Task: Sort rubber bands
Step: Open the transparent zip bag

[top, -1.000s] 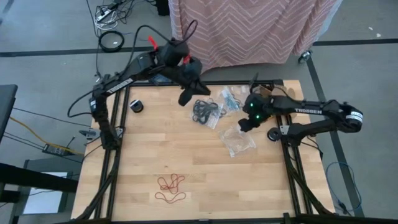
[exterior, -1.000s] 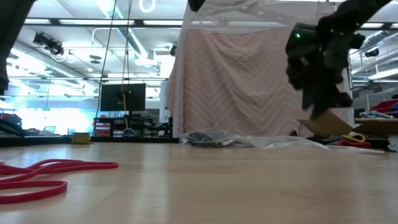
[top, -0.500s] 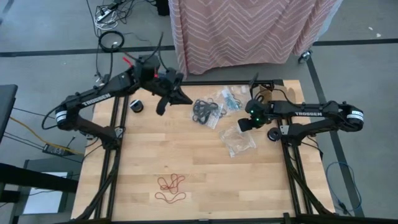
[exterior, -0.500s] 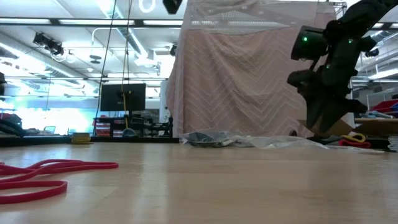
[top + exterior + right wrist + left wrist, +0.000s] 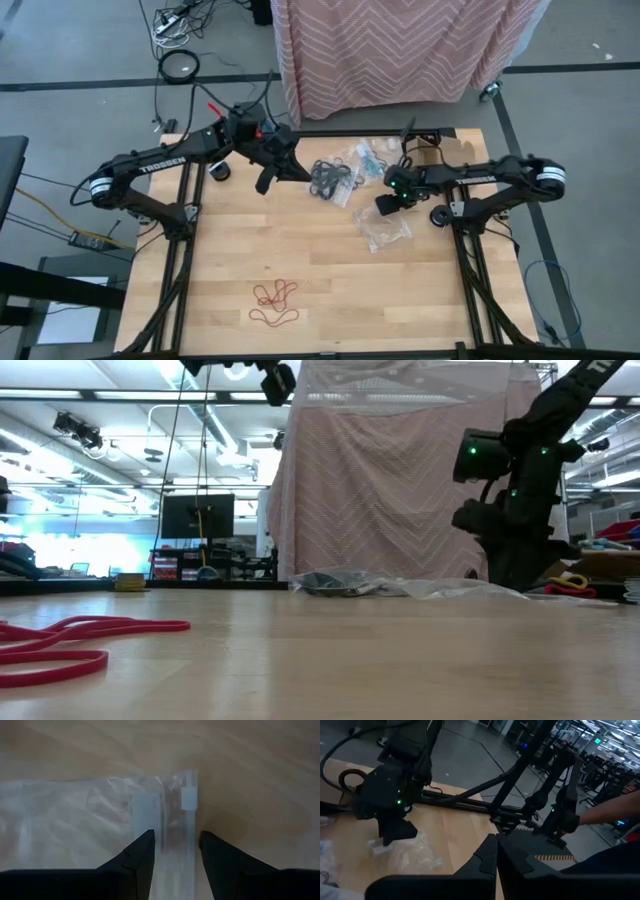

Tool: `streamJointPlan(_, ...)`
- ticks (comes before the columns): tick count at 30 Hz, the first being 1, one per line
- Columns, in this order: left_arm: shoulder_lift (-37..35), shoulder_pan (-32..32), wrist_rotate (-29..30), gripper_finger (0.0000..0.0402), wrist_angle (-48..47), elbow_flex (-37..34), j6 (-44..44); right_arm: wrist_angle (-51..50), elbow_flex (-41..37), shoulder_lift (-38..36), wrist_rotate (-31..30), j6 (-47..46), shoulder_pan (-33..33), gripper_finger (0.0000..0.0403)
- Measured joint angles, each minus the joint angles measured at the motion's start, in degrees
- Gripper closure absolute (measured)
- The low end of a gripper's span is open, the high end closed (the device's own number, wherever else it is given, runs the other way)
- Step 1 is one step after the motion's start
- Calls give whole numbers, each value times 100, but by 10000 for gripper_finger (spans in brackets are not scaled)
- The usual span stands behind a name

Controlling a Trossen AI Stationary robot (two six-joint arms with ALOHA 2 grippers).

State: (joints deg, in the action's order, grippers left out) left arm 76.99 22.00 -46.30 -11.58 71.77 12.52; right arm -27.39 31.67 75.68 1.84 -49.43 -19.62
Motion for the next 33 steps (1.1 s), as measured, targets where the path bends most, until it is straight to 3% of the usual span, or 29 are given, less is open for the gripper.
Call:
streamJointPlan(6, -22, 2, -114, 386, 29, 0, 267, 45, 52, 415, -157, -228, 139, 268)
streamJointPlan(12, -22, 0, -201, 385, 18, 0, 245, -75, -24, -2, -479, -152, 376, 390)
streamJointPlan(17, -22, 15, -156, 385, 9, 2, -22, 144, -25, -629, -312, -73, 566, 401)
streamJointPlan(25, 61, 17, 468, 385, -285, 9, -481, 1889, 1, -1494, -317, 577, 1060, 402)
streamJointPlan(33, 391, 11, 577, 379, -974, 11, -1019, 1902, 1198, -1176, -262, 1657, 1253, 403)
